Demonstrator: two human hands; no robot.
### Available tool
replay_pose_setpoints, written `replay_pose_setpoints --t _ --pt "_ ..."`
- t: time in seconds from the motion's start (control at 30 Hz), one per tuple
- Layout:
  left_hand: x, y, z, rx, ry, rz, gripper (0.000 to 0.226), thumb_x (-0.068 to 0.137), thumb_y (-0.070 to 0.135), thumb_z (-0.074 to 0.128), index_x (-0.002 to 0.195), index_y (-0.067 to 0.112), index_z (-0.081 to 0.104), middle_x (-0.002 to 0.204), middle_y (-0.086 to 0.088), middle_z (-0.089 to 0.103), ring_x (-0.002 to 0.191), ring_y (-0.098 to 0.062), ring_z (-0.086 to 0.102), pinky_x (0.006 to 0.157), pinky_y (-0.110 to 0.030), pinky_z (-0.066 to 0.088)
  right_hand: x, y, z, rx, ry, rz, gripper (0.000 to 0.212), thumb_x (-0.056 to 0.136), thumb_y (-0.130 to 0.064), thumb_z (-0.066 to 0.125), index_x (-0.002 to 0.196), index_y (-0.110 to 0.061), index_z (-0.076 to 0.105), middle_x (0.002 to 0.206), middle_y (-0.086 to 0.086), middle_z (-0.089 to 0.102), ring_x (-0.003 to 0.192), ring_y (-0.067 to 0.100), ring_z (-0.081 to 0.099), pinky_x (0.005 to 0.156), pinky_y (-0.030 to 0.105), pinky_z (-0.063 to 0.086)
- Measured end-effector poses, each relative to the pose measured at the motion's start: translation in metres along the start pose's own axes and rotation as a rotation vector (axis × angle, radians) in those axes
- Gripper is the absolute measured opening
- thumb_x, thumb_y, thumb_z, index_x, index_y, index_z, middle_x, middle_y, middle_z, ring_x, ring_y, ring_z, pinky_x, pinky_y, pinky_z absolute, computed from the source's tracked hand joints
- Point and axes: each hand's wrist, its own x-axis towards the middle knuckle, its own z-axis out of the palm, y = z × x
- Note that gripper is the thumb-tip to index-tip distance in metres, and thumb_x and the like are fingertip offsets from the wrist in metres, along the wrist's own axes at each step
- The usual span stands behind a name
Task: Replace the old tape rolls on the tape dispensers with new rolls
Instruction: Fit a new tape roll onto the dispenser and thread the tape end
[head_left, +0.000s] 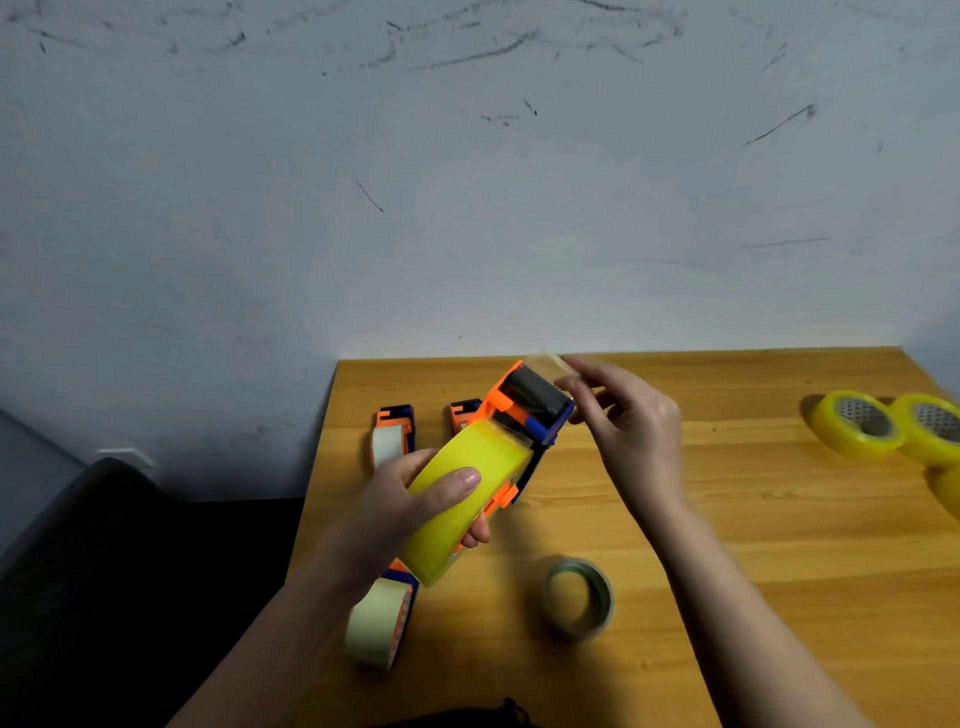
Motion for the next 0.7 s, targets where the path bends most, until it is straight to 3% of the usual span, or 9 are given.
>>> replay_pose_setpoints --t 0.13,0.3,0.47,0.57,0.7 --pt "-0.001 0.001 0.000 0.006 -0.015 -0.001 0.053 0.057 0.045 0.068 0.091 0.006 0.061 0.065 -0.011 0.071 0.056 -0.016 0.067 0.055 -0.023 0.054 -0.010 0.000 0.008 -0.176 0.085 -0.097 0.022 0.092 -0.032 0.056 0.097 -0.018 0.073 0.090 -0.009 0.072 0.059 0.005 0.060 0.052 0.023 0.046" --pt "-0.002 0.003 0.002 -0.038 -0.002 0.017 0.057 0.053 0.047 0.067 0.092 0.006 0.062 0.066 -0.010 0.071 0.058 -0.016 0.067 0.054 -0.021 0.053 -0.017 0.000 0.013 -0.219 0.123 -0.062 0.018 0.088 -0.027 0.057 0.092 -0.020 0.072 0.083 -0.009 0.071 0.057 0.003 0.056 0.048 0.024 0.042" --pt "-0.001 0.002 0.000 -0.028 -0.005 0.036 0.055 0.056 0.049 0.066 0.090 0.004 0.061 0.067 -0.013 0.071 0.059 -0.017 0.067 0.059 -0.025 0.055 -0.021 -0.006 0.014 -0.217 0.131 0.000 0.010 0.084 -0.024 0.060 0.086 -0.021 0.069 0.078 -0.011 0.069 0.069 0.004 0.055 0.050 0.021 0.035" --pt "-0.001 0.001 0.001 -0.061 0.005 0.026 0.059 0.055 0.048 0.067 0.093 0.005 0.062 0.070 -0.013 0.071 0.061 -0.019 0.067 0.058 -0.025 0.055 -0.023 -0.009 0.016 -0.160 0.096 0.057 0.011 0.081 -0.028 0.057 0.084 -0.021 0.065 0.075 -0.011 0.066 0.064 0.004 0.054 0.051 0.020 0.034" --pt "-0.001 0.002 0.001 -0.024 0.001 0.038 0.055 0.056 0.048 0.066 0.089 0.004 0.061 0.066 -0.012 0.070 0.057 -0.017 0.066 0.058 -0.025 0.055 -0.019 -0.010 0.012 0.089 -0.030 0.215 0.020 0.079 -0.041 0.051 0.086 -0.026 0.062 0.079 -0.017 0.064 0.060 0.006 0.057 0.055 0.030 0.044"
